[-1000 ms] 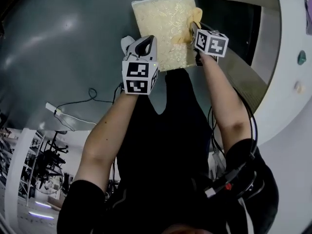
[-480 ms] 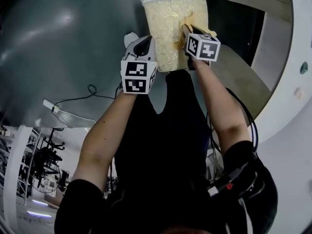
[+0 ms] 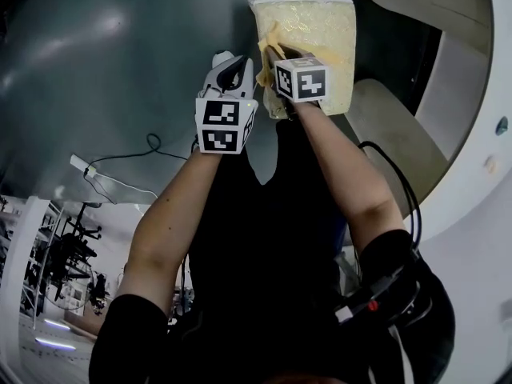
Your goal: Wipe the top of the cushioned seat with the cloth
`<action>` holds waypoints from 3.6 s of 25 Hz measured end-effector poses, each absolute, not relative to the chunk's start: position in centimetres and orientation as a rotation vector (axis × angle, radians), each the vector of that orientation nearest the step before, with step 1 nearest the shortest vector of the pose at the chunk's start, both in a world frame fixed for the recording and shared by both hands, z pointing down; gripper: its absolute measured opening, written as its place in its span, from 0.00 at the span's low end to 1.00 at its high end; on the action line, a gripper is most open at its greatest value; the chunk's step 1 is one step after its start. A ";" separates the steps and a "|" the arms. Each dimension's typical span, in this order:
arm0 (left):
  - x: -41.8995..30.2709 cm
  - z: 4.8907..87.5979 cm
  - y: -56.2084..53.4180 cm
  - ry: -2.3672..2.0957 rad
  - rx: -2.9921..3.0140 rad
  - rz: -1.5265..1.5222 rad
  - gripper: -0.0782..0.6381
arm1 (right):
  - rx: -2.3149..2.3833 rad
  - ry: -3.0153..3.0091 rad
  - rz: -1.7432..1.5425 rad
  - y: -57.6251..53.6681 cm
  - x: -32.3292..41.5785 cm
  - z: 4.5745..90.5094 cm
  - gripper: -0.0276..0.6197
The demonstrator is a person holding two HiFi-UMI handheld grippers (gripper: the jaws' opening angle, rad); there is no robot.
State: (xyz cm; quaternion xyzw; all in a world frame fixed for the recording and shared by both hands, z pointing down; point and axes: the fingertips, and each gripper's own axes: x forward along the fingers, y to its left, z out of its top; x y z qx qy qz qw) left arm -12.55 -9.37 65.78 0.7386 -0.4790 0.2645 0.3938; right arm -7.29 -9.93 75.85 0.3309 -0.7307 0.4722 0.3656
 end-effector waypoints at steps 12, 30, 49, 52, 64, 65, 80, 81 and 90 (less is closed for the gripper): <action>-13.4 63.4 -10.5 -1.235 1.895 0.671 0.12 | 0.749 -2.132 1.280 -12.3 -11.1 66.1 0.14; -6.7 65.0 -14.0 -1.214 1.930 0.700 0.12 | 1.353 -1.844 1.186 -23.4 12.6 72.9 0.14; -10.2 66.7 -13.4 -1.225 1.876 0.674 0.12 | 1.378 -1.673 0.905 -22.3 10.3 75.4 0.13; -10.9 67.0 -13.1 -1.229 1.851 0.661 0.12 | 1.353 -1.691 0.833 -21.7 8.5 75.2 0.13; -13.7 66.7 -11.8 -1.253 1.840 0.633 0.12 | 1.216 -1.753 0.735 -20.1 0.1 75.1 0.13; -14.1 66.6 -11.6 -1.259 1.838 0.633 0.12 | 1.204 -1.761 0.726 -19.9 -0.7 75.1 0.13; -20.0 62.2 -9.7 -1.362 1.818 0.620 0.12 | 0.798 -1.957 0.767 -16.7 -12.3 71.6 0.14; -20.0 61.4 -9.7 -1.372 1.823 0.612 0.11 | 0.798 -1.977 0.775 -16.8 -12.2 70.2 0.14; -14.9 52.2 -9.3 -1.333 2.014 0.566 0.12 | 0.824 -2.193 0.703 -18.0 -7.6 54.6 0.14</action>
